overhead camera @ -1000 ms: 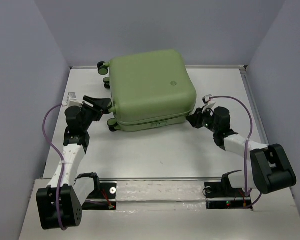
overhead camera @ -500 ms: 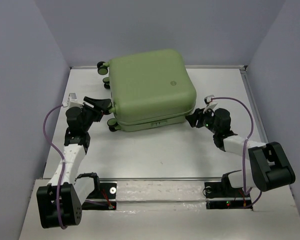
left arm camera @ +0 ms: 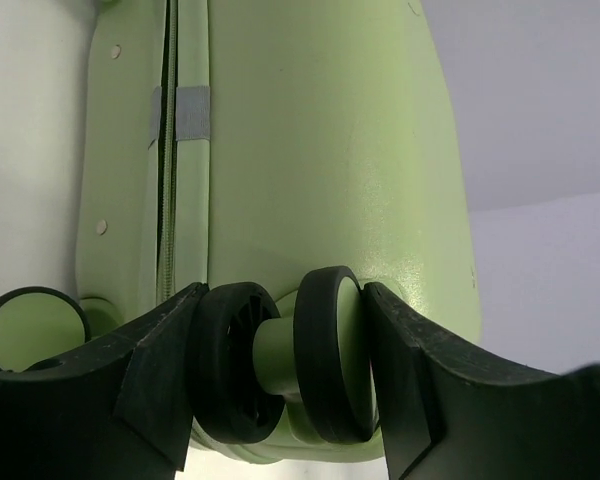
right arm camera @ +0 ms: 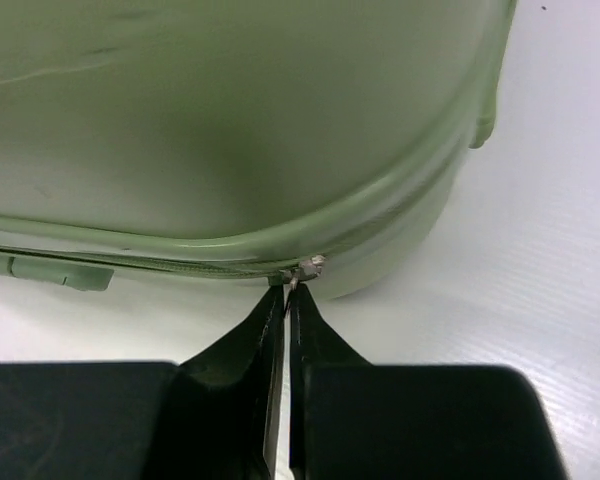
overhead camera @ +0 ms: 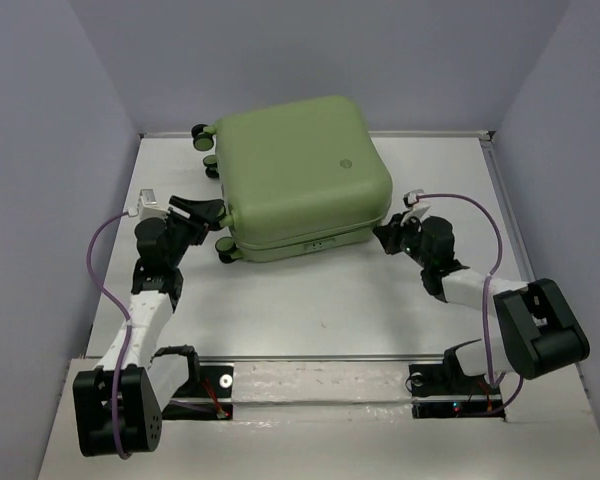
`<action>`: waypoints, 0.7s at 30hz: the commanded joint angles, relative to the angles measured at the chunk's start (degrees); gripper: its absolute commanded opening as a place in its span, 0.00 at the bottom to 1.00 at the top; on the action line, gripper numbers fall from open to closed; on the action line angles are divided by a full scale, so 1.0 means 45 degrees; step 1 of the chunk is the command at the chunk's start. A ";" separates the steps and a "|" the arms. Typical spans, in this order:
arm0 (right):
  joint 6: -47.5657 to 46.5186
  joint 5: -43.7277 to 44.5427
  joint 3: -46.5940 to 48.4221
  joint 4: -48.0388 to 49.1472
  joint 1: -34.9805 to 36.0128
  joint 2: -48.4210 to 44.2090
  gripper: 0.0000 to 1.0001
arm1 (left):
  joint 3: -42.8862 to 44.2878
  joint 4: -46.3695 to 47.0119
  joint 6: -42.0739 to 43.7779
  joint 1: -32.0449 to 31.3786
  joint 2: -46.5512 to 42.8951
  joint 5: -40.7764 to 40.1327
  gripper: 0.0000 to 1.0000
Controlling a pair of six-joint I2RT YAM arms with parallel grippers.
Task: Pack the luggage
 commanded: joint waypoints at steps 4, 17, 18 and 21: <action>-0.0639 0.5314 0.2383 -0.2788 0.7160 0.0241 0.07 | -0.0898 0.0445 0.1437 -0.2517 0.0424 -0.0599 0.06; -0.0540 0.7516 0.4730 -0.7362 0.8755 -0.0102 0.07 | -0.1329 0.0624 0.1161 -0.3261 -0.0396 -0.0540 0.06; -0.0521 0.7167 0.4672 -0.7420 0.8755 -0.0569 0.07 | -0.1251 0.0624 0.1142 -0.3261 -0.0357 -0.0559 0.06; -0.0054 0.4767 0.5193 -0.6779 0.8755 -0.0342 0.07 | -0.1270 0.0974 0.0947 -0.3319 -0.0240 -0.0521 0.06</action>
